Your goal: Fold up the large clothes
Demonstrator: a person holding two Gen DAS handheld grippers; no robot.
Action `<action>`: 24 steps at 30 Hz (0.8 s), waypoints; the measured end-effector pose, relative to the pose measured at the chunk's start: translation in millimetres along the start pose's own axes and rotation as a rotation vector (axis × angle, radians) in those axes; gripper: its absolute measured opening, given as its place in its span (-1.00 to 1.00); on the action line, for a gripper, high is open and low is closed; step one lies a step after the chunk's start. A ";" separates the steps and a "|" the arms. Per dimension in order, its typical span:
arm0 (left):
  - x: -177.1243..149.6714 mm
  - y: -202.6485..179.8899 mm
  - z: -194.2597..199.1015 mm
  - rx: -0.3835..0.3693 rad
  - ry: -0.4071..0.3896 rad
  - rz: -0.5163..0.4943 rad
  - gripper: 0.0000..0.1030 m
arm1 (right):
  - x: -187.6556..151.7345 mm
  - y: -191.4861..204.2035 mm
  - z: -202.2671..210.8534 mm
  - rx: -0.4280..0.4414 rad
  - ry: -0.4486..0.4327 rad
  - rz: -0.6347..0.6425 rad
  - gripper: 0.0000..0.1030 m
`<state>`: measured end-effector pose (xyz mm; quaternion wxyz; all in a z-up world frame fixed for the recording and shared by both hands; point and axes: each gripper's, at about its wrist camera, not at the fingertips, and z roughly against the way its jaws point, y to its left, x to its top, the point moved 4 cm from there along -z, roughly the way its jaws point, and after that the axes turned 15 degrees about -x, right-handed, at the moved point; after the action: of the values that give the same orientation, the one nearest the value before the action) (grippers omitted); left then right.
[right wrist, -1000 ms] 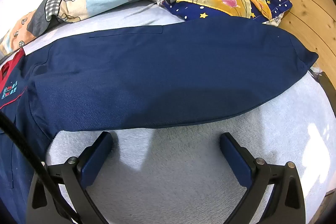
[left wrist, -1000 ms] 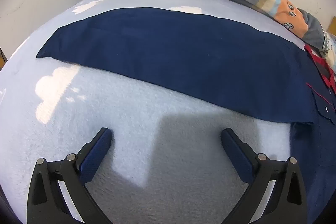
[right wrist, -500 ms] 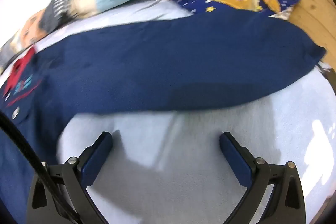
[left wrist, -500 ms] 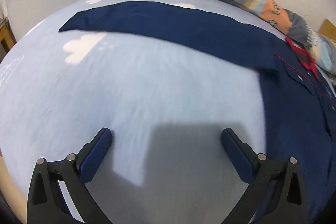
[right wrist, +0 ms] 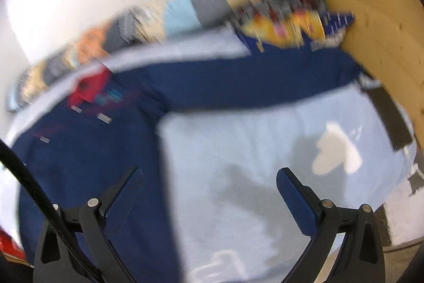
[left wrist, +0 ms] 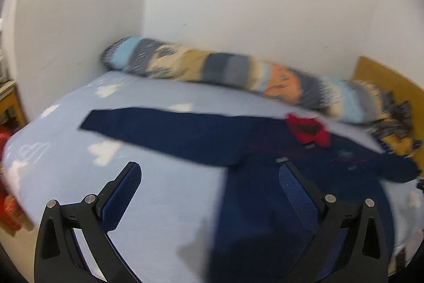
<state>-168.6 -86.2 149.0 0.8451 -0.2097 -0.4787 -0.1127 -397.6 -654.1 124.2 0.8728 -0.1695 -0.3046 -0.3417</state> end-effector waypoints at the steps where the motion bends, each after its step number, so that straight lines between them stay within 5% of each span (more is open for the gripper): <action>1: -0.4 -19.9 -4.8 -0.027 0.008 0.003 1.00 | 4.9 6.4 15.9 0.004 -0.032 0.001 1.00; 6: -30.6 -99.0 -42.0 -0.073 0.077 0.006 1.00 | 16.8 74.3 90.0 0.164 -0.199 -0.014 1.00; 9: -67.7 -126.4 -57.0 -0.043 0.091 -0.058 1.00 | -6.3 116.4 79.4 0.320 -0.171 -0.025 1.00; 14: -87.5 -139.7 -77.5 0.060 0.104 -0.191 1.00 | -50.8 165.7 38.9 0.360 -0.001 0.053 0.98; 24: -80.3 -158.1 -74.3 0.062 0.082 -0.363 1.00 | -53.6 194.5 60.8 0.428 -0.111 0.115 0.98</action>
<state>-215.3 -261.5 85.5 0.8359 -0.0890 -0.4769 -0.2568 -318.0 -459.1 118.4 0.8887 -0.0163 -0.4076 -0.2093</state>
